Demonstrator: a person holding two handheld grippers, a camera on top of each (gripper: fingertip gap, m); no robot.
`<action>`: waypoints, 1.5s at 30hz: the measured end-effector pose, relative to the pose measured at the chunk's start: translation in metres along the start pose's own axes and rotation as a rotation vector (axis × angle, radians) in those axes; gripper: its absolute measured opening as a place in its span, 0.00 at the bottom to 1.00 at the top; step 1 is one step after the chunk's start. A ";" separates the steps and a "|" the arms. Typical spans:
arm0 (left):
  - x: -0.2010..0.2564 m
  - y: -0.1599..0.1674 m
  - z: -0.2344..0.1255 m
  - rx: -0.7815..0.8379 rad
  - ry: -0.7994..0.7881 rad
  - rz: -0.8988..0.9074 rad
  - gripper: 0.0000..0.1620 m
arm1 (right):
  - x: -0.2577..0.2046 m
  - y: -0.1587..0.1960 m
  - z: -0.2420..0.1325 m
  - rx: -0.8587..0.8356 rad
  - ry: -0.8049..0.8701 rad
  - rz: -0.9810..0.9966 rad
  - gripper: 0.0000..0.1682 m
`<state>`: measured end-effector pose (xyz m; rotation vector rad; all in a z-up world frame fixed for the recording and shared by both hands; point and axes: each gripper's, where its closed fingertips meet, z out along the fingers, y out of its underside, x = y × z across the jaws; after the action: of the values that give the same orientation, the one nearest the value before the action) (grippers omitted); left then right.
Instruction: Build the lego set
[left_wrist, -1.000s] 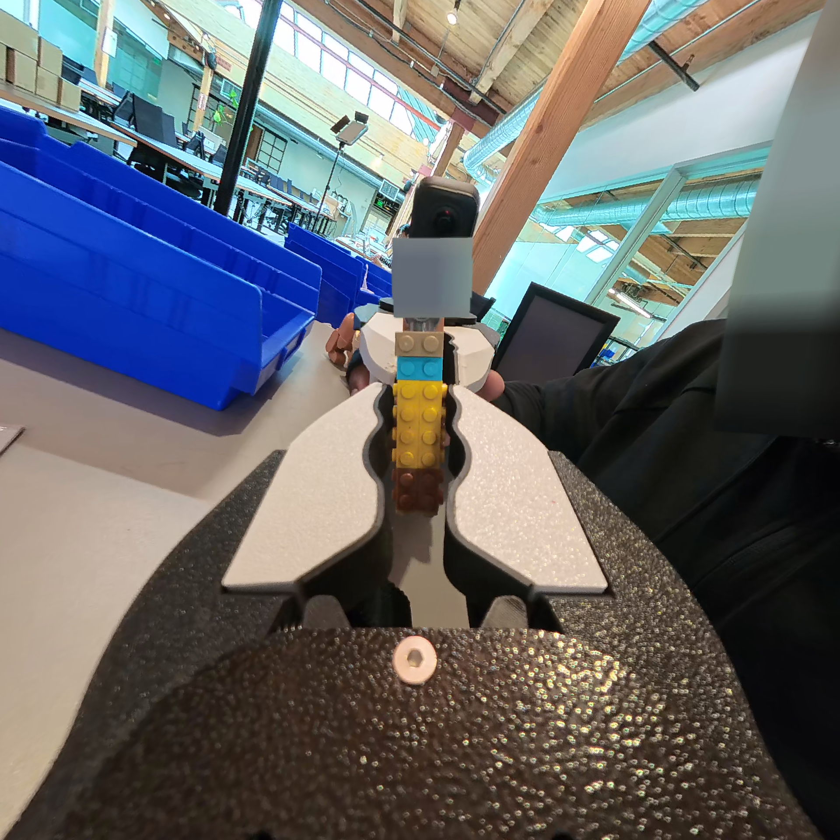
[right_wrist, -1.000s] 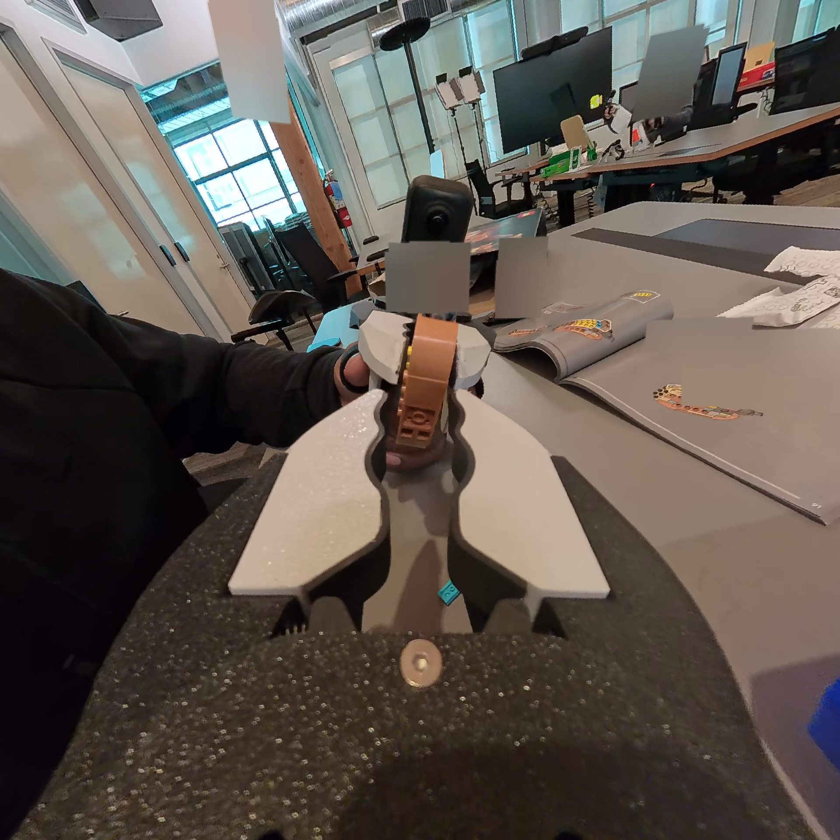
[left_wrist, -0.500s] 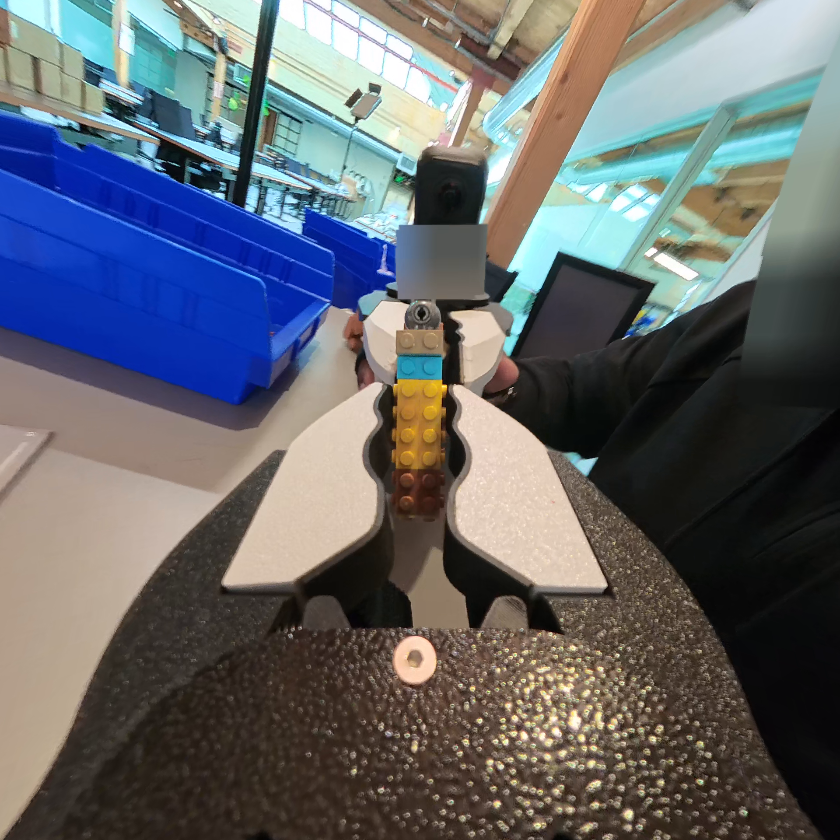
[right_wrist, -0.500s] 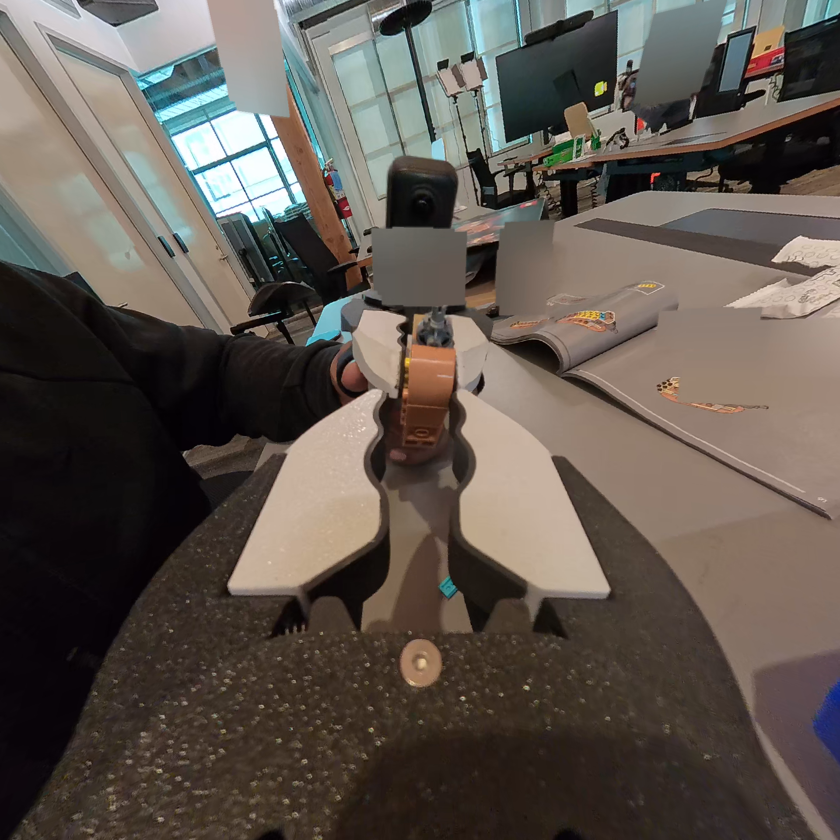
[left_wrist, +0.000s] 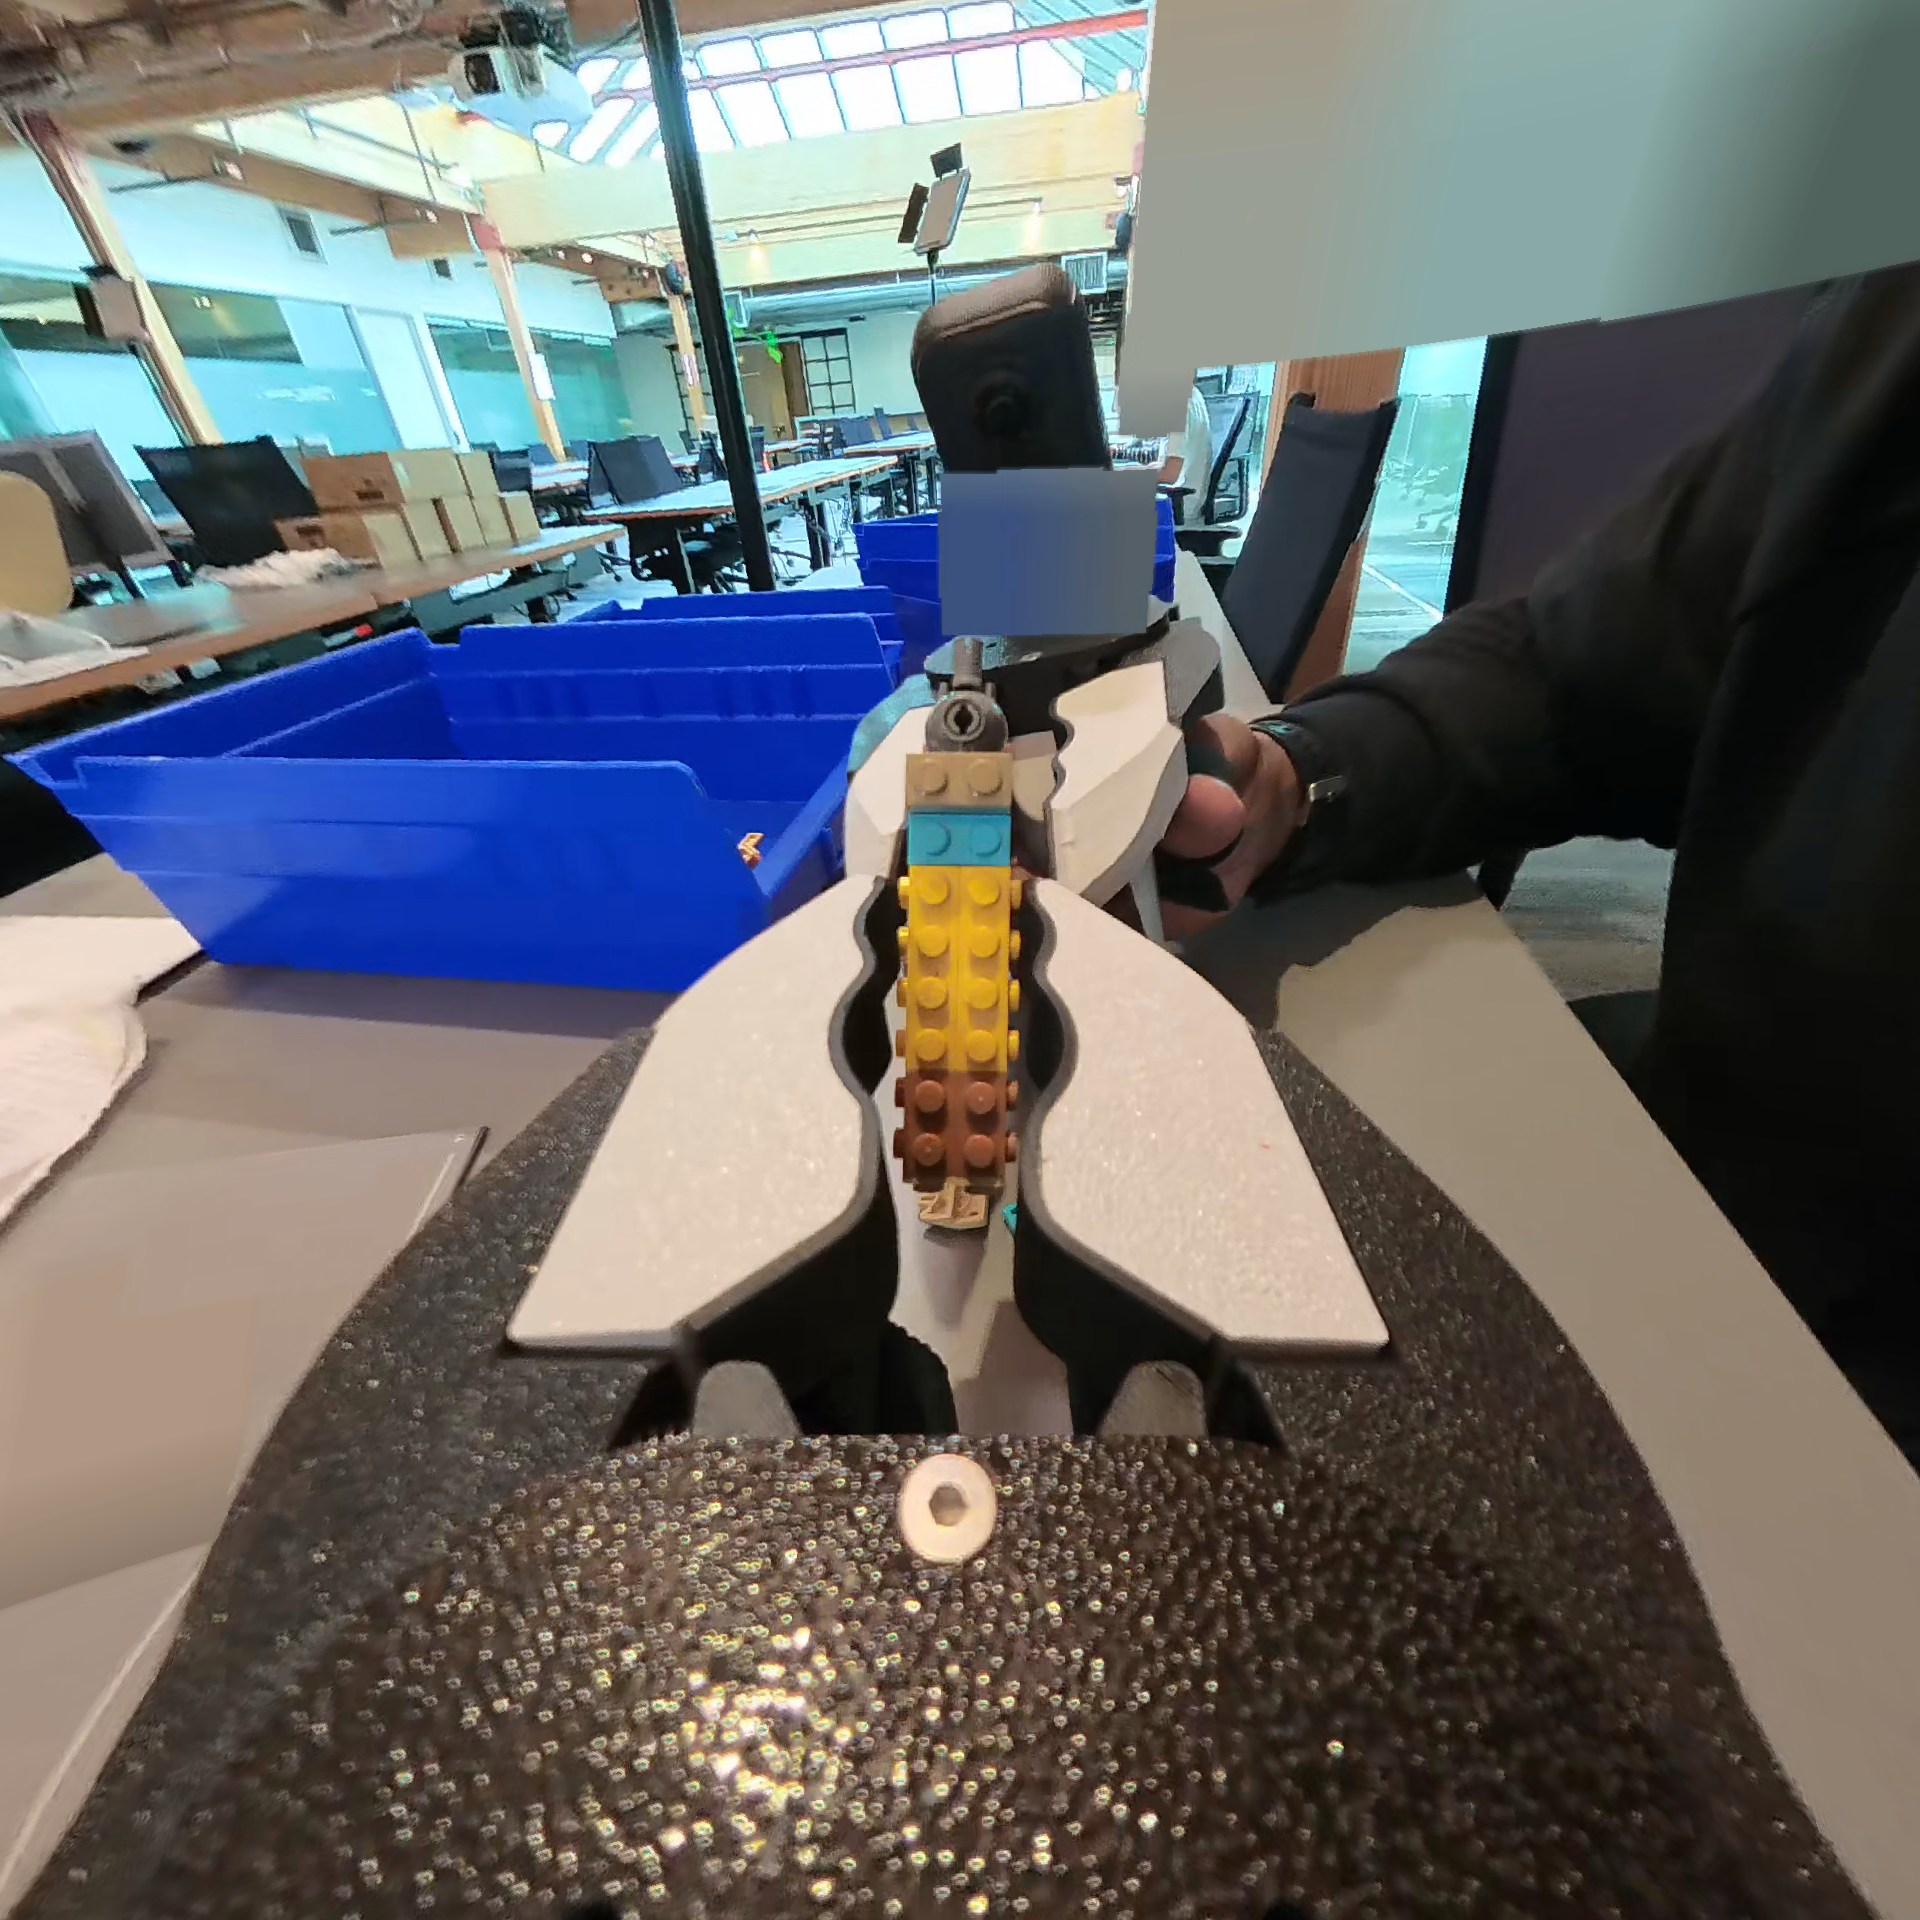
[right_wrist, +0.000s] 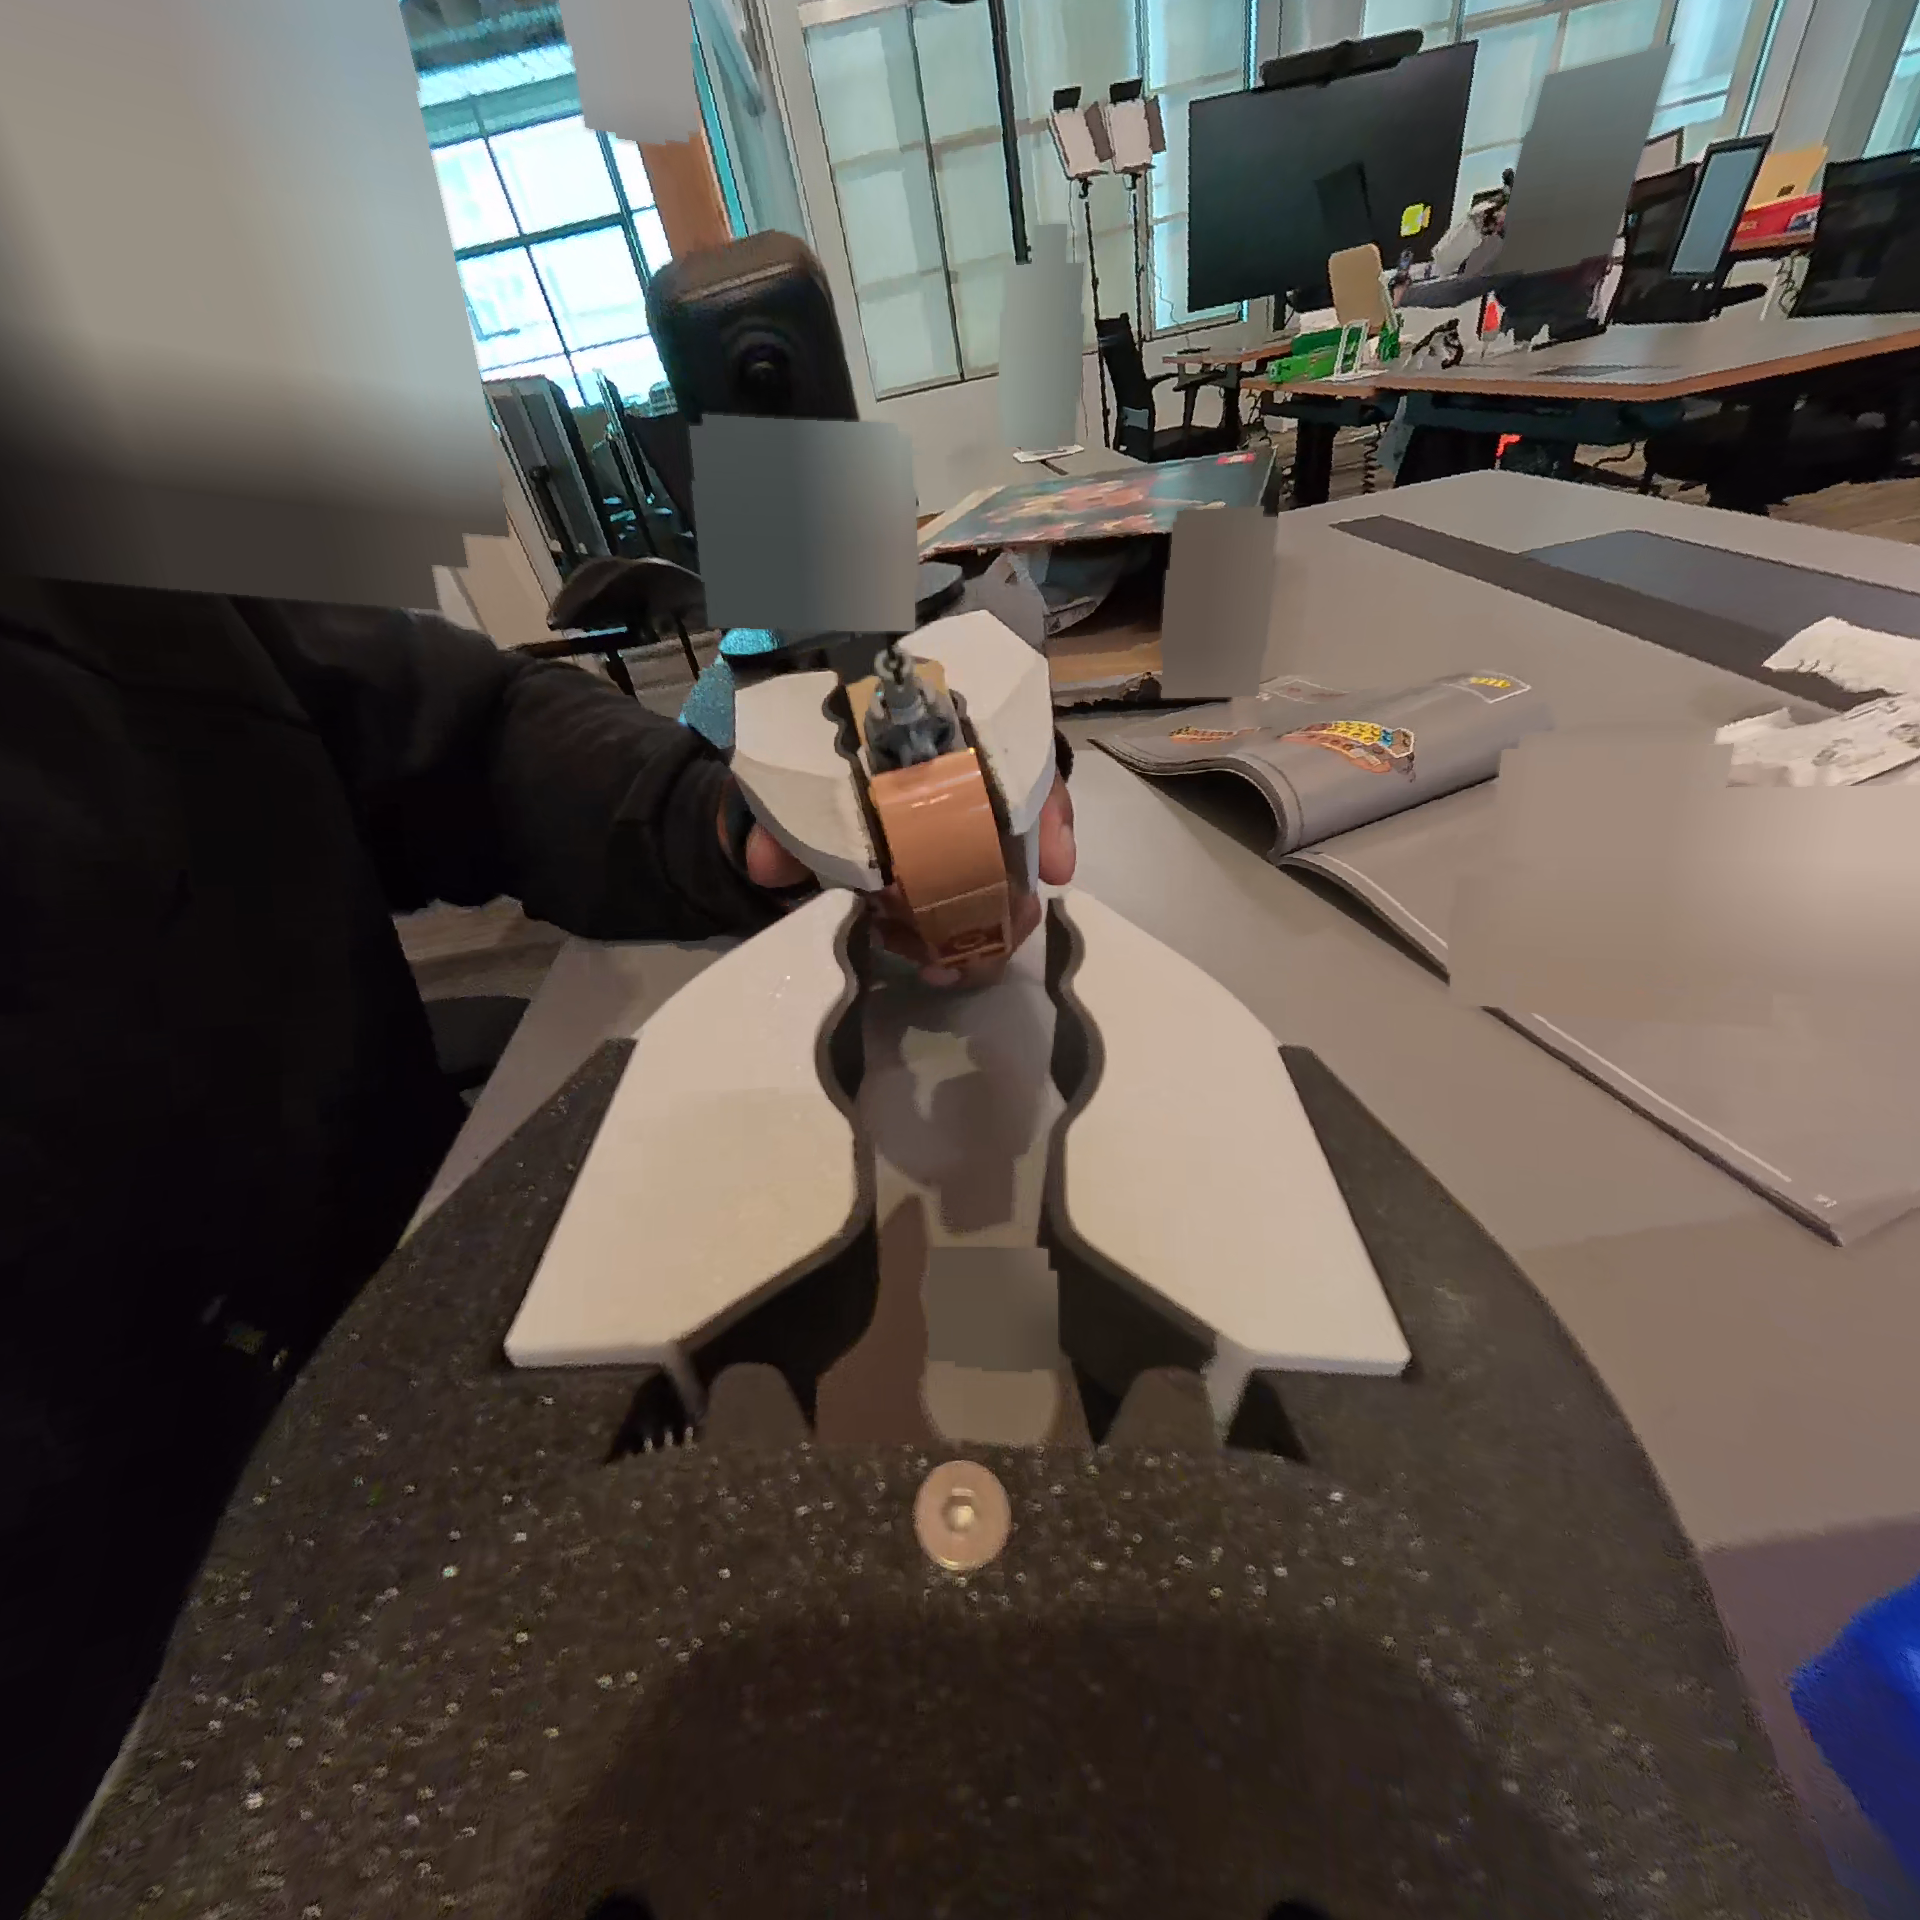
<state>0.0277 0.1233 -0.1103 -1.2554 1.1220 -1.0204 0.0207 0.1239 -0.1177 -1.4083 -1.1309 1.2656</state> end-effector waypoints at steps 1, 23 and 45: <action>0.000 0.001 -0.001 0.003 0.002 0.000 0.13 | 0.001 0.002 0.000 -0.007 0.002 -0.020 0.19; -0.026 -0.009 -0.020 0.169 0.006 -0.256 0.13 | 0.013 0.004 0.001 0.024 0.007 -0.047 0.17; -0.052 -0.025 -0.040 0.425 0.123 -0.739 0.13 | 0.022 -0.007 -0.015 0.083 0.066 -0.026 0.16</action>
<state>-0.0200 0.1660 -0.0809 -1.2795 0.4624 -1.7969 0.0360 0.1458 -0.1139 -1.3598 -1.0375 1.2253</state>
